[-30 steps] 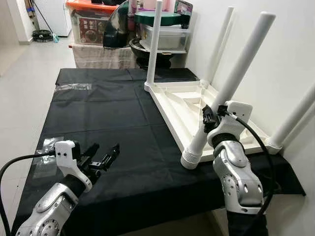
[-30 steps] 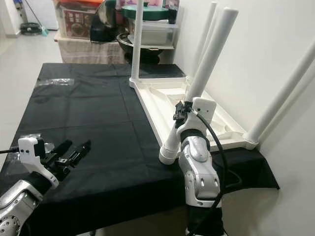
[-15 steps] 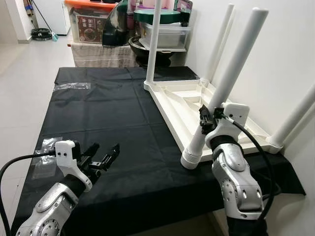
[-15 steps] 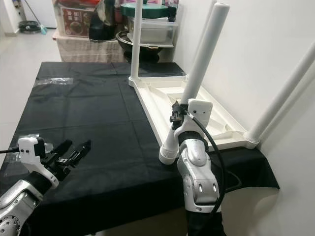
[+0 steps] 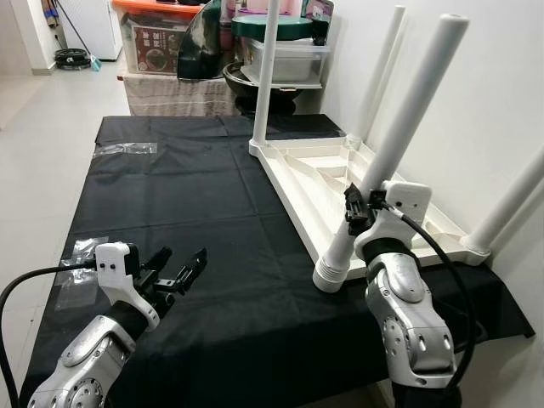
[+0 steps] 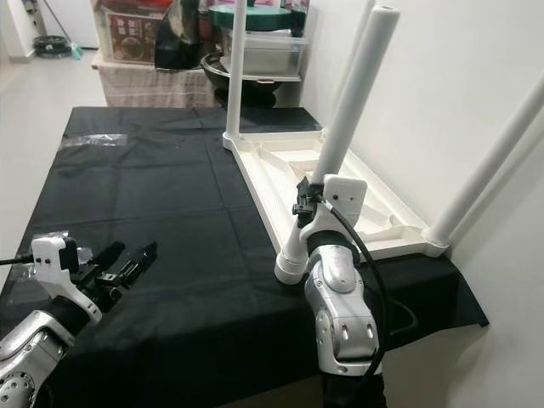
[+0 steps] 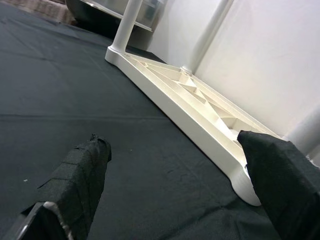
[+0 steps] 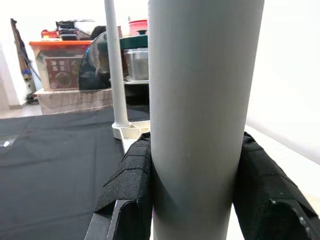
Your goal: Building children table
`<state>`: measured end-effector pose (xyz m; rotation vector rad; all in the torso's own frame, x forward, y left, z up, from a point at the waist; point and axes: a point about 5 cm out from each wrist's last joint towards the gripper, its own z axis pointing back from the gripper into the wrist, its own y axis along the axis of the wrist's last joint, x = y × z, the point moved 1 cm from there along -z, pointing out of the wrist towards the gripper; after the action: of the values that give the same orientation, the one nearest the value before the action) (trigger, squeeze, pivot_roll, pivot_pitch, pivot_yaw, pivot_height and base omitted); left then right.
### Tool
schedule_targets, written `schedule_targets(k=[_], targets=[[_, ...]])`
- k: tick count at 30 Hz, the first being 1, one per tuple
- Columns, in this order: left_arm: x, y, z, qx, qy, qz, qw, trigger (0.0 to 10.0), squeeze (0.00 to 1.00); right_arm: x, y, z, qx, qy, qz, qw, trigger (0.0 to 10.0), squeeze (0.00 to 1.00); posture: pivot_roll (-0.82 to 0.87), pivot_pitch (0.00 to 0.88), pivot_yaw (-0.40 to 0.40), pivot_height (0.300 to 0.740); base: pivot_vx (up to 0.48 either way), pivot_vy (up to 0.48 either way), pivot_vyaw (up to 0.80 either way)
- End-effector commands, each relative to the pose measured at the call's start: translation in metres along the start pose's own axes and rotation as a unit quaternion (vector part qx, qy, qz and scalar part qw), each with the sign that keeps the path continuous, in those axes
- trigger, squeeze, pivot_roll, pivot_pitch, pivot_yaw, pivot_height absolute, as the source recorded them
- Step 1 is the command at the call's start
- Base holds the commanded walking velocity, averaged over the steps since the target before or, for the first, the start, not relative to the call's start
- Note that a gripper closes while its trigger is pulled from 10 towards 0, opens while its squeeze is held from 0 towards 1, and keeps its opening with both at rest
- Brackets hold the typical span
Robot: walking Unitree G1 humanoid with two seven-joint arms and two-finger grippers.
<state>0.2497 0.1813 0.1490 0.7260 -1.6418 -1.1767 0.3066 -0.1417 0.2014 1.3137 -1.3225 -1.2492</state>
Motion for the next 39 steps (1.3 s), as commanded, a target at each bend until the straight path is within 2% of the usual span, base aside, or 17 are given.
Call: schedule_targets(k=[1,3,4,5,6,7,19,39], targets=[[-0.0004,-0.0015,-0.0026,-0.001,-0.001,0.001,1.000,10.0,0.00,0.0037,-0.0241,0.0018,-0.061,-0.004,0.025,0.998,0.0,0.00,0.04,0.000,-0.103,0.740,0.000,0.000,0.00],[-0.0003,-0.0015,-0.0026,-0.001,-0.001,0.001,1.000,10.0,0.00,0.0034,-0.0242,0.0018,-0.063,-0.003,0.025,0.998,0.0,0.00,0.04,0.000,-0.103,0.740,0.000,0.000,0.00],[-0.0002,-0.0015,-0.0026,-0.001,-0.001,0.001,1.000,10.0,0.00,0.0029,-0.0244,0.0018,-0.065,-0.001,0.026,0.998,1.4,0.00,0.04,0.000,-0.103,0.740,0.000,0.000,0.00],[-0.0001,-0.0014,-0.0027,0.000,-0.001,0.001,1.000,10.0,0.00,0.0027,-0.0245,0.0017,-0.066,-0.001,0.027,0.997,9.1,0.00,0.04,0.000,-0.104,0.740,0.000,0.000,0.00],[-0.0001,-0.0014,-0.0027,0.000,-0.001,0.001,1.000,10.0,0.00,0.0027,-0.0245,0.0017,-0.066,-0.001,0.027,0.997,9.1,0.00,0.04,0.000,-0.104,0.740,0.000,0.000,0.00],[-0.0002,-0.0014,-0.0026,0.000,-0.001,0.001,1.000,10.0,0.00,0.0023,-0.0241,0.0016,-0.066,0.000,0.027,0.997,10.0,0.00,0.04,0.000,-0.104,0.740,0.000,0.000,0.00],[0.0002,-0.0022,-0.0031,-0.001,-0.002,0.002,1.000,10.0,0.00,0.0014,-0.0207,0.0009,-0.064,0.007,0.032,0.997,10.0,0.00,0.04,0.000,-0.103,0.740,0.000,0.000,0.00],[-0.0010,-0.0026,-0.0028,-0.003,-0.003,0.002,1.000,10.0,0.00,0.0040,-0.0159,0.0026,-0.055,-0.008,0.007,0.998,10.0,0.00,0.04,0.000,-0.094,0.740,0.000,0.000,0.00]])
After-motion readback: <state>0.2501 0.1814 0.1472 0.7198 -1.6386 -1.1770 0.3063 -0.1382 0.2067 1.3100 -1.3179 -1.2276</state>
